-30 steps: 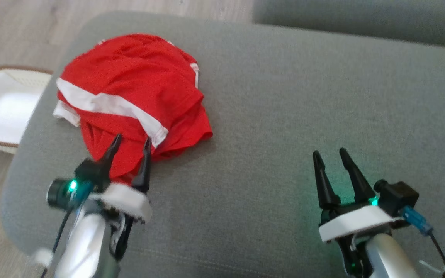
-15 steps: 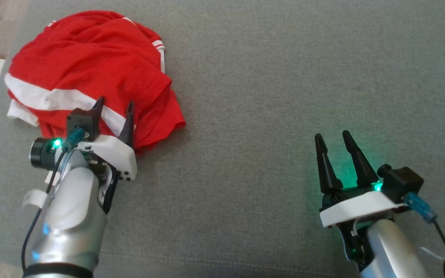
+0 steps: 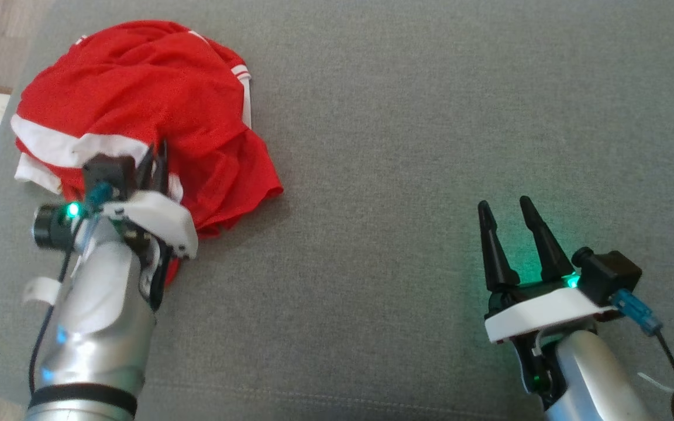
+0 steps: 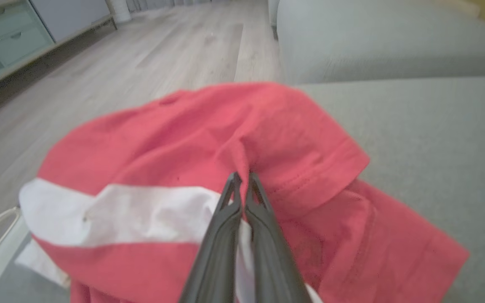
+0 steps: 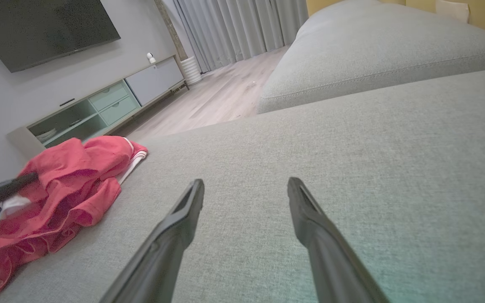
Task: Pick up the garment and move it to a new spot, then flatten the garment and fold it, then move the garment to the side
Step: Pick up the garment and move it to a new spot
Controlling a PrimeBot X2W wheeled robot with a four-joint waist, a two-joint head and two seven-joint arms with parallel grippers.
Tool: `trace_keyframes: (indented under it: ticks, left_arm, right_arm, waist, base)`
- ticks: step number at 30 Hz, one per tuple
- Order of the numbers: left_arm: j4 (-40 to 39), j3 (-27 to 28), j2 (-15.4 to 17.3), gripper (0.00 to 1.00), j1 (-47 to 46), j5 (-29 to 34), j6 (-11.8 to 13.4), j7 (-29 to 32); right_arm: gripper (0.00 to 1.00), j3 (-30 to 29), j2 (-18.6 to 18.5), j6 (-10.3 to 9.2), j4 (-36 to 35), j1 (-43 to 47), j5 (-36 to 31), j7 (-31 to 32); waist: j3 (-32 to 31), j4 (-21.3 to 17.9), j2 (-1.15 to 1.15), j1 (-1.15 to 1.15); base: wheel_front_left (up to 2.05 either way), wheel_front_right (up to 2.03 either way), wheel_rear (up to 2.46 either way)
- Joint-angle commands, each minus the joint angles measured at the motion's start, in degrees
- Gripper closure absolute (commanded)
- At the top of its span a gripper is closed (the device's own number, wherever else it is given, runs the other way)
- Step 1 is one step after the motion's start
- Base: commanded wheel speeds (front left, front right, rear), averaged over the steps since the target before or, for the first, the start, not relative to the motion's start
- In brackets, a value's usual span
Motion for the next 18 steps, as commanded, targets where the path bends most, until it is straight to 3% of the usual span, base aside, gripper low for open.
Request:
trace_keyframes:
  ticks: [1,5,9,18]
  left_arm:
    - [-4.7,2.0,2.4,1.0,-2.5,-0.3,0.4,-0.7]
    - [-19.3,3.7,2.7,1.0,0.3,-0.4,1.9,-0.8]
    - [-30.7,3.9,2.5,1.0,3.9,0.0,1.6,-0.8]
    - [-37.6,0.2,1.0,1.0,6.3,0.3,-1.0,-0.8]
  right_arm:
    - [0.0,1.8,-0.1,-0.04,-1.5,-0.8,0.3,-0.6]
    - [0.0,2.2,-0.1,-0.04,-1.2,-0.6,1.1,-0.6]
    - [0.0,2.4,-0.1,-0.04,-1.1,-0.5,1.8,-0.6]
    - [0.0,3.0,-0.1,-0.04,-1.2,-0.7,3.4,-0.6]
  waist:
    - [-0.9,-0.1,0.0,0.0]
    - [-2.7,-0.7,0.0,0.0]
    - [-4.7,-1.8,0.0,0.0]
    - [-6.8,-6.8,0.0,0.0]
  base:
    - [0.0,0.0,0.0]
    - [0.0,0.0,0.0]
    - [0.0,0.0,0.0]
    - [0.0,0.0,0.0]
